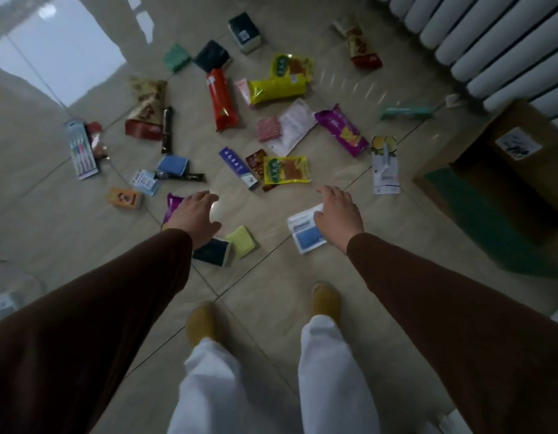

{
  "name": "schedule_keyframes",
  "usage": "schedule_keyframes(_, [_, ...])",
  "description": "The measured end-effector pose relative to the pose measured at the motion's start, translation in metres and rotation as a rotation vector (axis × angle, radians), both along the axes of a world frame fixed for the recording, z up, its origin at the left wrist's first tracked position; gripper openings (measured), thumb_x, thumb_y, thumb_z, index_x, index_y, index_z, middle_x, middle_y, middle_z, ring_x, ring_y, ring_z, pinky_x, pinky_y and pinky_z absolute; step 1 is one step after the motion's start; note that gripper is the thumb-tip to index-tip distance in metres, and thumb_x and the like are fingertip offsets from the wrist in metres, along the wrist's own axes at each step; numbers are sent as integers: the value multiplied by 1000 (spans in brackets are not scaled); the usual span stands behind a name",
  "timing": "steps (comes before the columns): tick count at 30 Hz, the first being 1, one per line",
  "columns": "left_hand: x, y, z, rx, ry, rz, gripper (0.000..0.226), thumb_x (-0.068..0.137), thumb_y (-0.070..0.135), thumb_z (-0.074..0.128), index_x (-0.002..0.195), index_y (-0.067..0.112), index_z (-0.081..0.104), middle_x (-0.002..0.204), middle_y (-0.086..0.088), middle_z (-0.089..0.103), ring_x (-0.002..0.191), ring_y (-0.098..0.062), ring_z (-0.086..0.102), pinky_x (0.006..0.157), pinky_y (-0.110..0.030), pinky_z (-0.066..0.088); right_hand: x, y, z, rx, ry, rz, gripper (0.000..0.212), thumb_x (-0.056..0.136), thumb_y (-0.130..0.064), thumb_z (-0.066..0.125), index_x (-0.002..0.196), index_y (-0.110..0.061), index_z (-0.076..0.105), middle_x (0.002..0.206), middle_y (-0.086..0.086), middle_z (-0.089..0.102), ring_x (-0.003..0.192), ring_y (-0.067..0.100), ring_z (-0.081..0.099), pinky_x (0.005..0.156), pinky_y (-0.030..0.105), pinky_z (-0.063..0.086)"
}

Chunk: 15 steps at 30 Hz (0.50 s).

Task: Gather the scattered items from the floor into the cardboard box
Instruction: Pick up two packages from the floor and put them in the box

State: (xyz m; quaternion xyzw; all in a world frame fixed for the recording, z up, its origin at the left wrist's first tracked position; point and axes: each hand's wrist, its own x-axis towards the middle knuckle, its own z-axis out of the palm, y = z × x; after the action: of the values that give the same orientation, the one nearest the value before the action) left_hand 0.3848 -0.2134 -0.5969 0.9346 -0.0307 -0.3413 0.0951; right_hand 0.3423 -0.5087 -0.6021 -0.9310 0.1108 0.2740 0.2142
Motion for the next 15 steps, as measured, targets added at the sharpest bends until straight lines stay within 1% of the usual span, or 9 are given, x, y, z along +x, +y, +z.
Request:
schedule_keyframes(3, [-15, 64, -4, 3, 0, 28, 65, 84, 28, 72, 144, 20, 47, 153, -10, 41, 138, -32, 38, 115, -44, 34, -2, 62, 2, 20, 27, 11, 55, 95, -12, 52, 149, -15, 41, 150, 11, 44, 138, 32, 40, 110, 43, 37])
schedule_keyframes(6, [-24, 127, -6, 1, 34, 24, 68, 86, 27, 71, 148, 18, 43, 155, -10, 38, 140, -31, 36, 115, -42, 32, -4, 124, 2, 27, 34, -8, 57, 94, -10, 53, 149, -14, 41, 150, 12, 44, 137, 33, 40, 111, 44, 37])
schedule_keyframes(9, [-29, 184, -10, -1, 52, -18, 69, 88, 33, 70, 149, 20, 42, 157, -10, 36, 141, -30, 35, 114, -40, 32, -6, 177, 0, 25, 57, -47, 60, 93, -12, 56, 150, -13, 40, 152, 11, 43, 139, 33, 39, 114, 44, 36])
schedule_keyframes(12, [-26, 230, -17, 3, 70, -37, 68, 87, 31, 70, 148, 20, 42, 156, -10, 36, 141, -31, 35, 111, -40, 34, -8, 221, -11, 26, 87, -82, 61, 95, -16, 59, 152, -14, 39, 154, 10, 42, 140, 32, 39, 115, 44, 35])
schedule_keyframes(15, [-17, 258, -33, -15, 72, 30, 68, 86, 27, 72, 146, 18, 43, 154, -10, 39, 139, -31, 38, 111, -38, 34, -9, 256, -32, 26, 106, -65, 62, 94, -18, 62, 151, -16, 39, 153, 9, 43, 139, 30, 41, 114, 44, 38])
